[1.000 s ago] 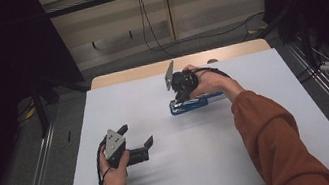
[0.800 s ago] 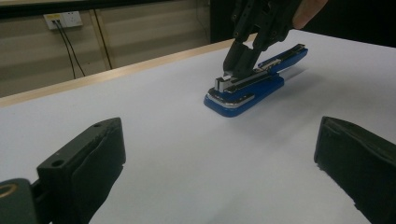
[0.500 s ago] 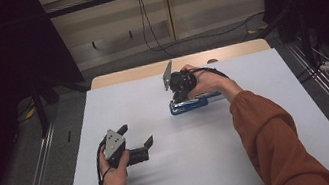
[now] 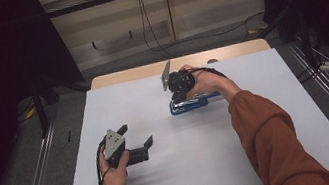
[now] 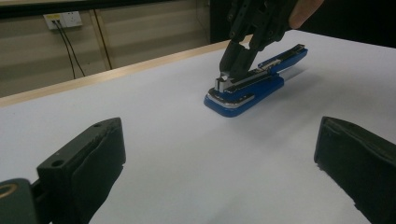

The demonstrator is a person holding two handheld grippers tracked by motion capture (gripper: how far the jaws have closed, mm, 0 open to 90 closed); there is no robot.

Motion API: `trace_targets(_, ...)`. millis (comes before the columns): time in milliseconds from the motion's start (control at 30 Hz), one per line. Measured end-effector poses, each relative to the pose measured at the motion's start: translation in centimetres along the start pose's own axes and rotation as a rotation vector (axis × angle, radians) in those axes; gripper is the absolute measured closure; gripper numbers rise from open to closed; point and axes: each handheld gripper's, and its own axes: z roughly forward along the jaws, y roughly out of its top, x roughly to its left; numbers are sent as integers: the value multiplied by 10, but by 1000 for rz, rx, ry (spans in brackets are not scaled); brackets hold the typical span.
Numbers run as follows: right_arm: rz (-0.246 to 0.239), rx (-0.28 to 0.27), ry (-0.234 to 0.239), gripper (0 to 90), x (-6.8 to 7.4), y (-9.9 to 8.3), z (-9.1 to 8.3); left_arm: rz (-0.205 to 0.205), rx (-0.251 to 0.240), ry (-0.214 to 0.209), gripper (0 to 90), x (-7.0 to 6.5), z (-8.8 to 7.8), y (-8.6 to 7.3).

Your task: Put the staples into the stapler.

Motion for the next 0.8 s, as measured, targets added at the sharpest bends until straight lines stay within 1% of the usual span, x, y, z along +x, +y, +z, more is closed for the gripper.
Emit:
trace_targets(100, 5, -1, -6, 790, -2, -1, -3, 3, 2, -1, 21, 0, 0, 0)
trace_targets(167, 15, 15, -5, 790, -1, -2, -2, 2, 1, -1, 21, -1, 0, 0)
trace_targets(267, 2, 12, -3, 790, -2, -2, 0, 3, 2, 2, 21, 0, 0, 0)
trace_targets(300, 10, 19, -4, 790, -1, -2, 0, 2, 2, 1, 21, 0, 0, 0)
trace_targets(367, -1, 9, -2, 790, -2, -2, 2, 1, 0, 1, 21, 0, 0, 0)
trace_targets(633, 0, 26, -1, 790, 0, -2, 2, 0, 0, 0, 21, 0, 0, 0)
trace_targets(667, -7, 17, 0, 790, -1, -1, 3, 1, 1, 1, 21, 0, 0, 0)
trace_targets(800, -2, 23, 1, 790, -1, -1, 4, 2, 1, 0, 21, 0, 0, 0)
